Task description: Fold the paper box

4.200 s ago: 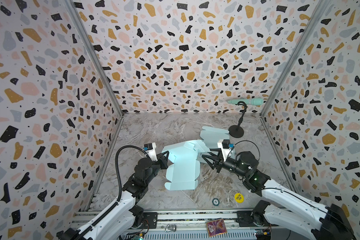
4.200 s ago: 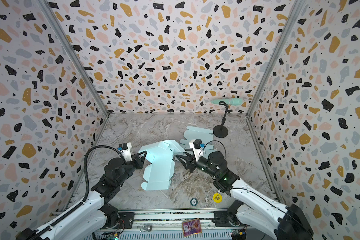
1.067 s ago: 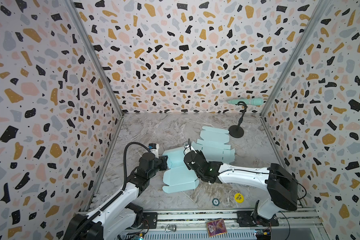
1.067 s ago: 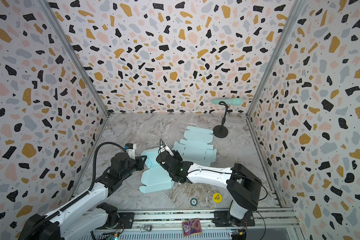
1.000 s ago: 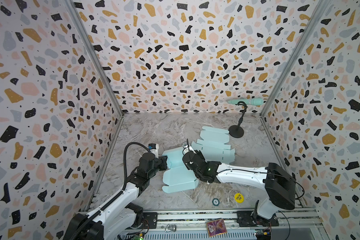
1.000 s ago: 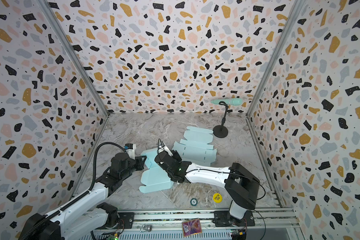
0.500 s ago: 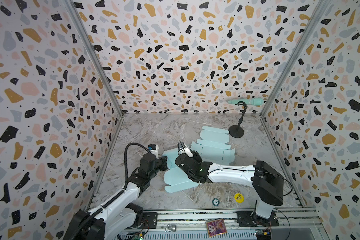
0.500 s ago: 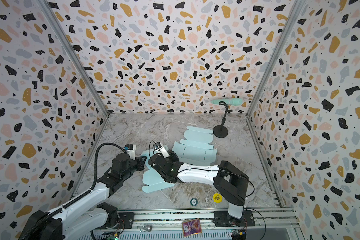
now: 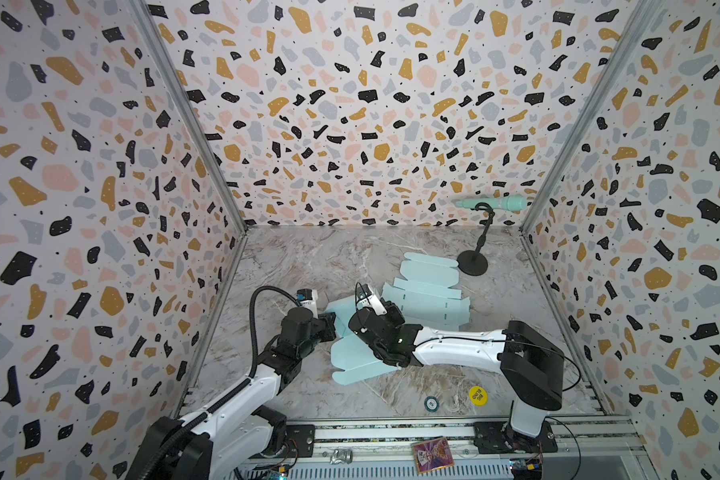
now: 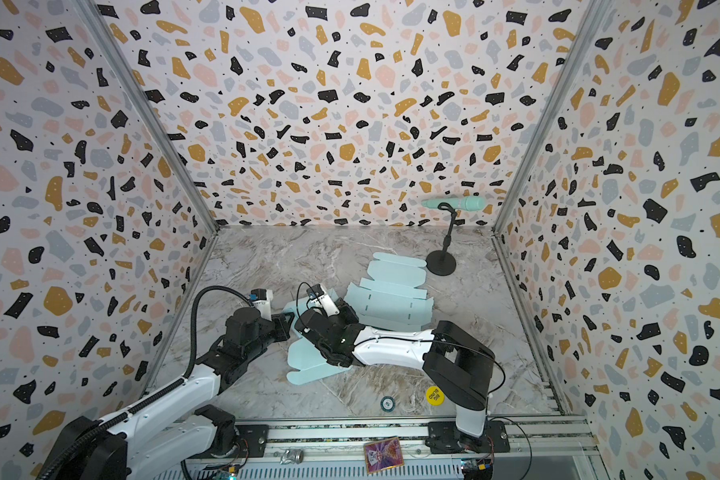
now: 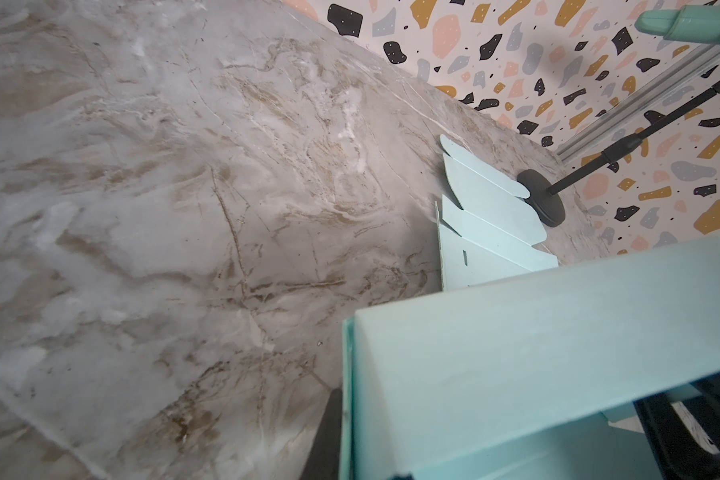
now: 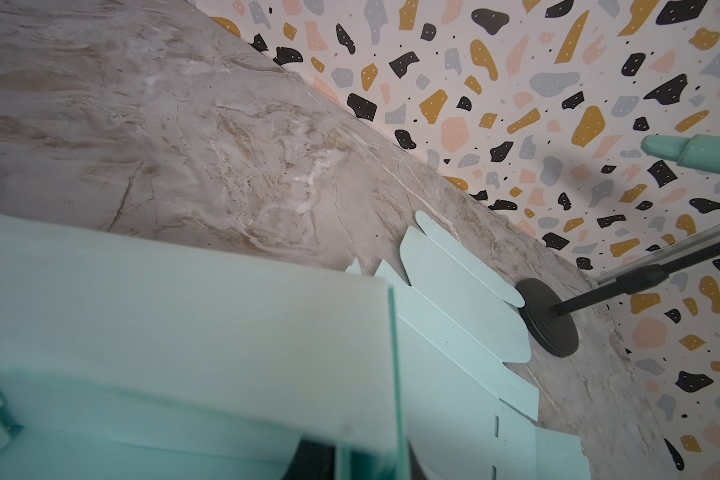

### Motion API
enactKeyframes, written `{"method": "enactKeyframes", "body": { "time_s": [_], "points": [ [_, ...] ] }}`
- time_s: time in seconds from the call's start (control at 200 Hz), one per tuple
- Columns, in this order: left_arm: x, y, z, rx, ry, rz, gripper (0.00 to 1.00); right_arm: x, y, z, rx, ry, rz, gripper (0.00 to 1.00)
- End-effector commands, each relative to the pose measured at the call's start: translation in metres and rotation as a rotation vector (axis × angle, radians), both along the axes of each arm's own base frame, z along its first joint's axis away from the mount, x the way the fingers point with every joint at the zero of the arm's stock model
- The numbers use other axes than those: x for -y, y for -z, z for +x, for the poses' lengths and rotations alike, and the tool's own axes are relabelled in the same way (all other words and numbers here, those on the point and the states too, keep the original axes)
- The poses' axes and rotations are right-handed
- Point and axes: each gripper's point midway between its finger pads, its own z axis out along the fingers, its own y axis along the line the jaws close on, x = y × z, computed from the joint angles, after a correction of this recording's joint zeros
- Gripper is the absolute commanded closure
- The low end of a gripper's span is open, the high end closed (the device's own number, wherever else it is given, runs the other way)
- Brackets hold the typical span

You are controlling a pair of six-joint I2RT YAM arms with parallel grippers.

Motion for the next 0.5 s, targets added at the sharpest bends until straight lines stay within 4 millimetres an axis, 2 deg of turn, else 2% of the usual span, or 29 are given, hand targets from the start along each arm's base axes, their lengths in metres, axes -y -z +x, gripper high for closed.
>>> {"method": "enactKeyframes", "body": {
  "time_s": [0.0,0.32,0.496],
  "points": [
    [0.030,-0.035,-0.003,0.118,0.129,-0.104,1.00,0.003,0.003,-0.004,0.011,-0.010,-0.046,0.80],
    [0.023,-0.025,0.002,0.107,0.091,-0.067,1.00,0.007,-0.020,-0.020,0.021,-0.024,0.046,0.68],
    [0.022,-0.017,0.003,0.095,0.080,-0.055,1.00,0.013,-0.025,-0.028,-0.015,-0.043,0.118,0.70]
  ]
}}
